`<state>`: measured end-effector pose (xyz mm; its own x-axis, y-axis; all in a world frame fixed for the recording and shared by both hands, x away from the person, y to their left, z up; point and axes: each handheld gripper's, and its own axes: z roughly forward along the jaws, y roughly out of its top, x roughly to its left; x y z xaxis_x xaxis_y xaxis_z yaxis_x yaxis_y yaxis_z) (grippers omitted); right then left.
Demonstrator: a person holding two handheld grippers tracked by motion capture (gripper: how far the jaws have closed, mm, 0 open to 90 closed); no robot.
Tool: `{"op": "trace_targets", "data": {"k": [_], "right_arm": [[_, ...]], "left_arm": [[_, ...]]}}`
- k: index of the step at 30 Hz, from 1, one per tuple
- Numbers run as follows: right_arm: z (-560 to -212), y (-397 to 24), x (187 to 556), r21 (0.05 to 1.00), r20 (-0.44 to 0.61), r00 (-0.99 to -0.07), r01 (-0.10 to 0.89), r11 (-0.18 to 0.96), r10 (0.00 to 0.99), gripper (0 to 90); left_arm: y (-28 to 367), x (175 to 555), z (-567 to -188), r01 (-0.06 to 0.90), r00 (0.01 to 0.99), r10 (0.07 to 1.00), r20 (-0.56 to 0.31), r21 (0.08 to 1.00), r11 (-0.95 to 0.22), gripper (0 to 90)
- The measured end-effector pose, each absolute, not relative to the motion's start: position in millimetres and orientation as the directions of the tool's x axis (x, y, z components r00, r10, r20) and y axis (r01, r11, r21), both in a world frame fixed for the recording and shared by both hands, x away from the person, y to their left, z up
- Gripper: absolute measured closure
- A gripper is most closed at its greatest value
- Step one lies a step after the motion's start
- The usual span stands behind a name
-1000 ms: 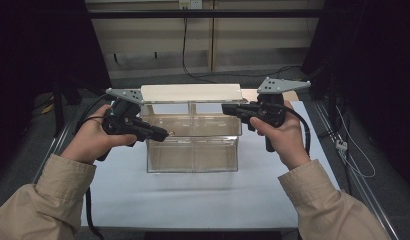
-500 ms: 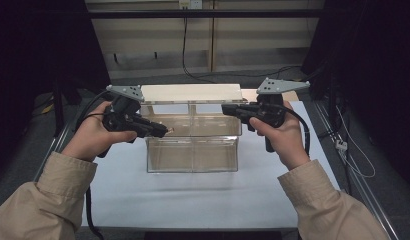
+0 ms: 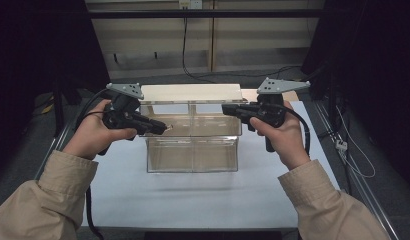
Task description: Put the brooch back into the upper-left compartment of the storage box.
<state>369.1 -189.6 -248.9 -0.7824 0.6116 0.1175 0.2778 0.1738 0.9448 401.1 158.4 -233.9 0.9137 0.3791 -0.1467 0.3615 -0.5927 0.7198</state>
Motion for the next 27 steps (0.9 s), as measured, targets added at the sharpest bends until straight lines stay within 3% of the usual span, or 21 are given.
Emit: {"op": "trace_targets", "data": {"k": [27], "right_arm": [[-248.7,-190.8,368.8,0.944,0.114,-0.78,0.278,0.178,0.616,90.0]], "left_arm": [[163.4,409.5,-238.5,0.364,0.9,0.421,-0.116,0.732,-0.576,84.3]]}}
